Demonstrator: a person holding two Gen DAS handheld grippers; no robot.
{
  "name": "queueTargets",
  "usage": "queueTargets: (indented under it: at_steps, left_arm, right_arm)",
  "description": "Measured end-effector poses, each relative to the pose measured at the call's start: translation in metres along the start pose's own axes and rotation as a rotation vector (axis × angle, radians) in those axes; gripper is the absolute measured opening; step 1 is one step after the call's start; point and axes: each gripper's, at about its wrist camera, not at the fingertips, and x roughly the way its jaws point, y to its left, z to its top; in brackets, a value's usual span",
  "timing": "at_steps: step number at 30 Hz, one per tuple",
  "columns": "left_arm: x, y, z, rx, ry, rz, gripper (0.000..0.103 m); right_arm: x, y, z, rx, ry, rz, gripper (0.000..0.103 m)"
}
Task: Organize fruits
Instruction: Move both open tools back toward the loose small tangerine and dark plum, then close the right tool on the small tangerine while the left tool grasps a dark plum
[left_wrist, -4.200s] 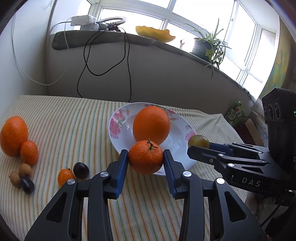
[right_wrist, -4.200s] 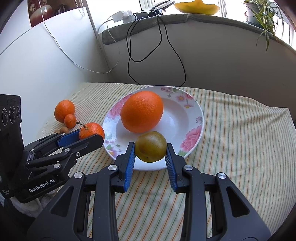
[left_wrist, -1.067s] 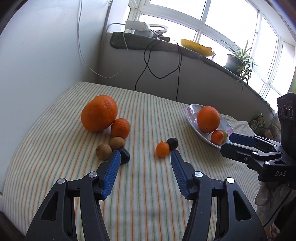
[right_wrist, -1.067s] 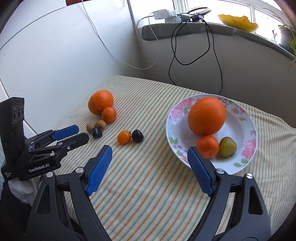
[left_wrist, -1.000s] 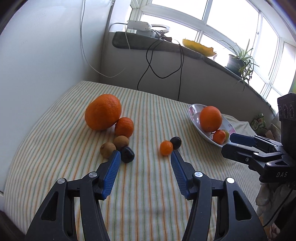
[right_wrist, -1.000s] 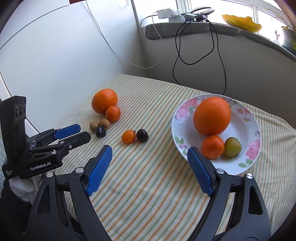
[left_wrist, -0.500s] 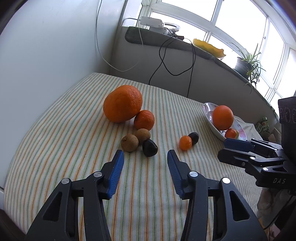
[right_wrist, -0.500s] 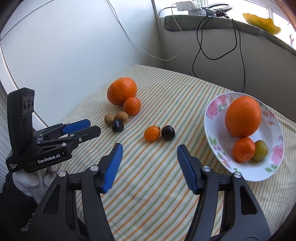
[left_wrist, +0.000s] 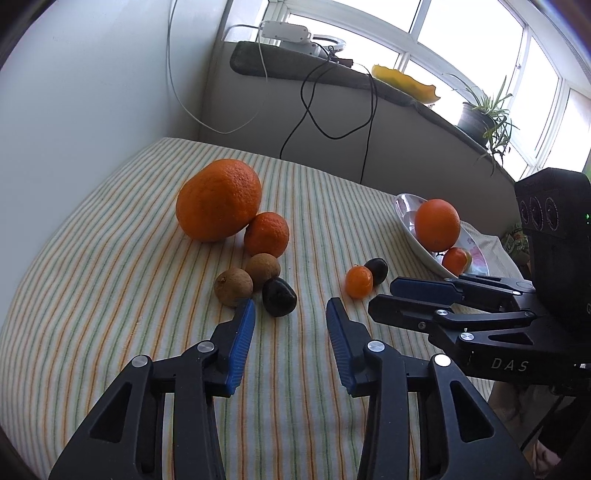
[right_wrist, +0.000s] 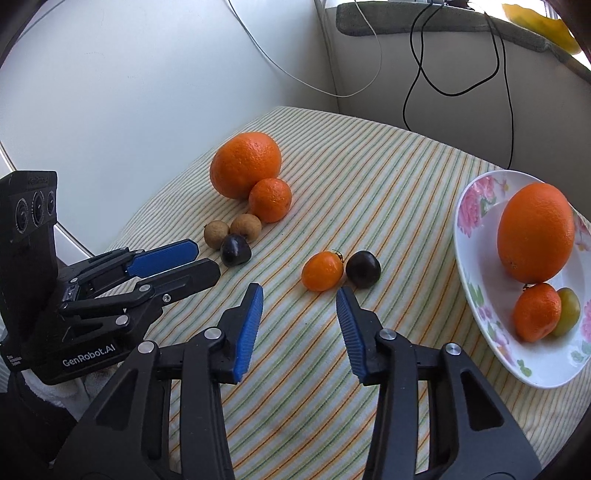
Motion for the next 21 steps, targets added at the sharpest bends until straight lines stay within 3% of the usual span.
queueTargets:
  at_steps: [21]
  left_arm:
    - [0.025,0.002,0.003,0.008,0.046,0.009,0.036]
  right_arm:
    - [0.032,-0.008,0.016,0.013,0.037,-0.021,0.041]
